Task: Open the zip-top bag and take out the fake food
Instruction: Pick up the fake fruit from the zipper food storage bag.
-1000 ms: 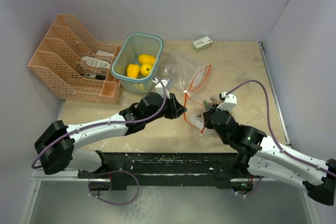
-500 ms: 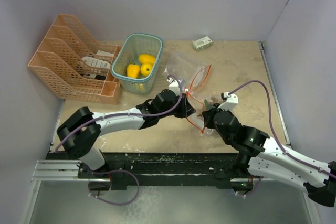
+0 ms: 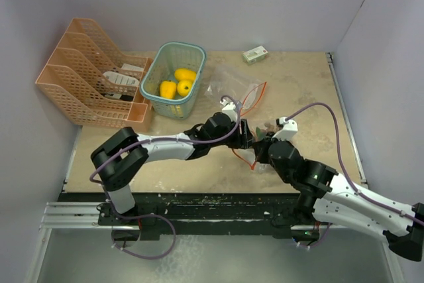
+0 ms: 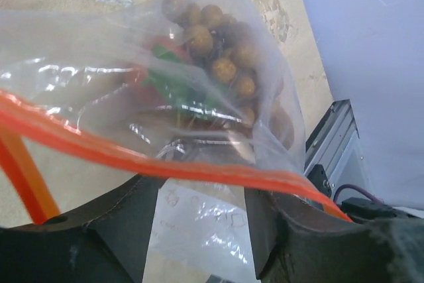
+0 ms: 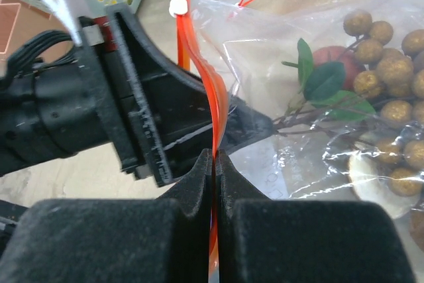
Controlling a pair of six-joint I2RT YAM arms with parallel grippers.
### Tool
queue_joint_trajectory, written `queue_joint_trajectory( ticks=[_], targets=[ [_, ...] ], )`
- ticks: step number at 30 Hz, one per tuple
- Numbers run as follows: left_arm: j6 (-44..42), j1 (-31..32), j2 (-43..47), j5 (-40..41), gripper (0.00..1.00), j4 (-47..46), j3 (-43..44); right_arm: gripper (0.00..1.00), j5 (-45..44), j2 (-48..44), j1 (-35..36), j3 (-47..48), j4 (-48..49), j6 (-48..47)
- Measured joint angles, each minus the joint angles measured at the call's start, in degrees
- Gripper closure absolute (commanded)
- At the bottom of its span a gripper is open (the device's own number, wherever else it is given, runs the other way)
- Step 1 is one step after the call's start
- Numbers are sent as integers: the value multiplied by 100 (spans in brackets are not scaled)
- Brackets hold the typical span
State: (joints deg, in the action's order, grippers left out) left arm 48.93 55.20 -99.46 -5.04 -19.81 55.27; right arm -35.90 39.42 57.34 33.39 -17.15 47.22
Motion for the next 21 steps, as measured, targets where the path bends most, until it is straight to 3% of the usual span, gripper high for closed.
queue_joint_trajectory(
  ticks=[7,13,16,19,21],
  targets=[
    [105,2,-597,-133,53,-179,385,100,190,-20,0,-13,262,-72],
    [234,2,-992,-223,42,-229,579,100,317,-7,0,-20,452,-136],
    [271,2,-1137,-232,42,-243,750,100,400,-4,-2,-39,549,-168],
    [310,2,-1316,-280,54,-341,909,100,444,37,-2,-70,647,-192],
    [354,2,-1405,-352,70,-435,935,100,516,83,-2,-101,702,-201]
  ],
)
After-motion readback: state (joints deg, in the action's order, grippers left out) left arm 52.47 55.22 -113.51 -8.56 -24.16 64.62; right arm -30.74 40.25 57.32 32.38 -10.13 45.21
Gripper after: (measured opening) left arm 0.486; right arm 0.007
